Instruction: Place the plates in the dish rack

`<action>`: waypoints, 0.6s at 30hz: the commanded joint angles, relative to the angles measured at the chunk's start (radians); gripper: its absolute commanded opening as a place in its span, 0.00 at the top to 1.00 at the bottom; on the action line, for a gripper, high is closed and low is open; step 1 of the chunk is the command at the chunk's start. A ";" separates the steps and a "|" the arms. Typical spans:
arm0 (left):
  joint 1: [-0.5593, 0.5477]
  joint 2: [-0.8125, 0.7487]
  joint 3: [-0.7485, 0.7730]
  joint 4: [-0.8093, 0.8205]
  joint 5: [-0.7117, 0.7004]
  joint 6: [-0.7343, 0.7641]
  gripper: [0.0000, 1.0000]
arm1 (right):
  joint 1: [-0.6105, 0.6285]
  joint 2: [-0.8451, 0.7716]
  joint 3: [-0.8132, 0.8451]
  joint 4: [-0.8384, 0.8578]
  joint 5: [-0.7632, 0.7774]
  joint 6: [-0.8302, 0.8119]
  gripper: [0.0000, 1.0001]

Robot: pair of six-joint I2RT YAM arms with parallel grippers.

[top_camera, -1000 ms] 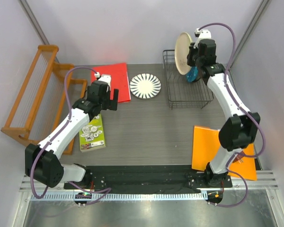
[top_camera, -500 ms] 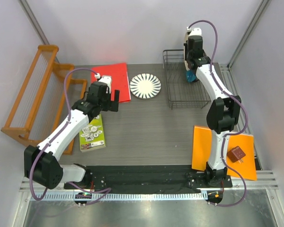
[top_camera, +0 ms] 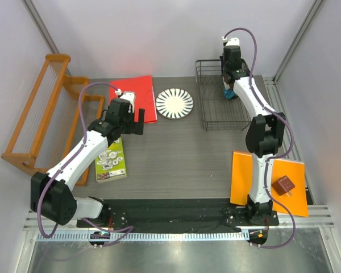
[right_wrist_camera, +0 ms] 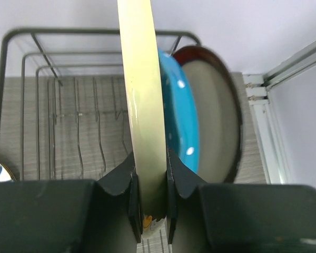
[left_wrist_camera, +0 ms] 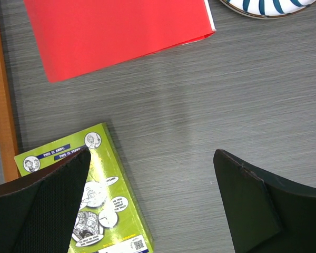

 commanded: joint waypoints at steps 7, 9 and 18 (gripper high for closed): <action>0.002 0.061 0.032 0.094 0.055 0.058 0.01 | 0.003 0.020 0.053 0.041 0.003 0.020 0.99; 0.003 0.112 0.053 0.157 0.130 0.124 0.00 | 0.003 0.030 0.053 0.037 0.008 0.023 0.95; 0.003 0.415 0.320 0.232 0.339 0.144 0.56 | 0.008 -0.064 0.026 0.009 -0.023 0.007 0.42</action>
